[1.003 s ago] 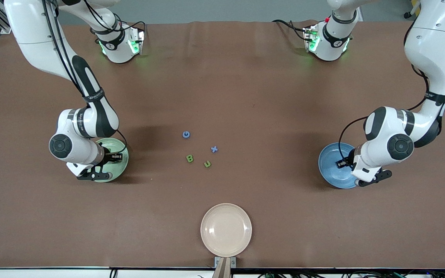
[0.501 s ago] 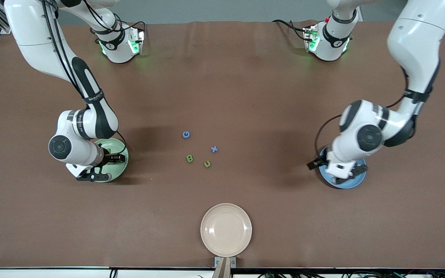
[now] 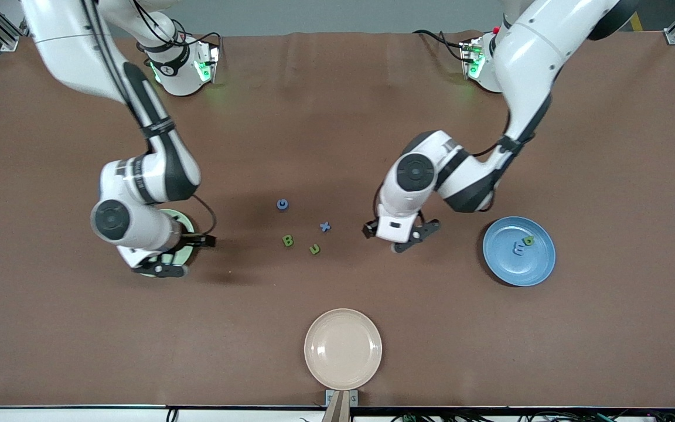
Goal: Sort upper and lower case letters into plates
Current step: 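Grasp the green B with the right gripper while the left gripper grasps the x, then drop the B on the green plate while the left gripper drops x on blue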
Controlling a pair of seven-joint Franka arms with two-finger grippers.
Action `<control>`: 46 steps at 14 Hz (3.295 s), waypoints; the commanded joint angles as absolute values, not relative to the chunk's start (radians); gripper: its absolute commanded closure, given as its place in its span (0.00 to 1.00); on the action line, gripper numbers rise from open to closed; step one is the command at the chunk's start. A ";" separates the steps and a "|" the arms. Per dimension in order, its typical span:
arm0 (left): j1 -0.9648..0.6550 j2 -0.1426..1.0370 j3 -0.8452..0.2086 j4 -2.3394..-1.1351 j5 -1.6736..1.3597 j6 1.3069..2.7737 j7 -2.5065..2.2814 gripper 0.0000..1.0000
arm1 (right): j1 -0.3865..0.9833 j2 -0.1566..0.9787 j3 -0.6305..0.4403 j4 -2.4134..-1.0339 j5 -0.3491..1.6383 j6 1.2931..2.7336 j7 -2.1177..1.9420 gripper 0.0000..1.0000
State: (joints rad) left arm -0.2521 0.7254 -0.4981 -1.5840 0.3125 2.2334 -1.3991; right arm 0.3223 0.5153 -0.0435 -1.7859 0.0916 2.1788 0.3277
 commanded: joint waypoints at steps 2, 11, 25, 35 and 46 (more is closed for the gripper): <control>-0.360 0.863 -0.469 -1.415 0.301 2.279 -1.486 0.36 | 0.460 0.549 -0.052 -1.761 0.107 2.252 0.391 0.00; -0.564 0.996 -0.341 -1.240 0.293 2.344 -1.646 0.47 | 0.587 0.683 -0.052 -1.761 0.107 2.519 0.456 0.09; -0.589 0.993 -0.311 -1.247 0.299 2.271 -1.661 0.99 | 0.591 0.707 -0.055 -1.761 0.106 2.556 0.469 0.96; -0.215 0.630 -0.373 -1.502 0.301 2.045 -1.354 0.99 | 0.229 0.456 -0.063 -1.808 0.100 2.145 -0.077 0.97; 0.230 0.489 -0.371 -1.945 0.414 2.313 -0.930 0.79 | 0.005 0.506 -0.063 -1.991 0.094 2.434 -0.428 0.95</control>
State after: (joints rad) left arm 0.2160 0.4803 -0.3598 -1.9124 0.3900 2.2620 -0.9237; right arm 0.0190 0.4997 -0.0806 -1.9536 0.0983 2.3818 -0.4184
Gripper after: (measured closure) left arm 0.696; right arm 0.722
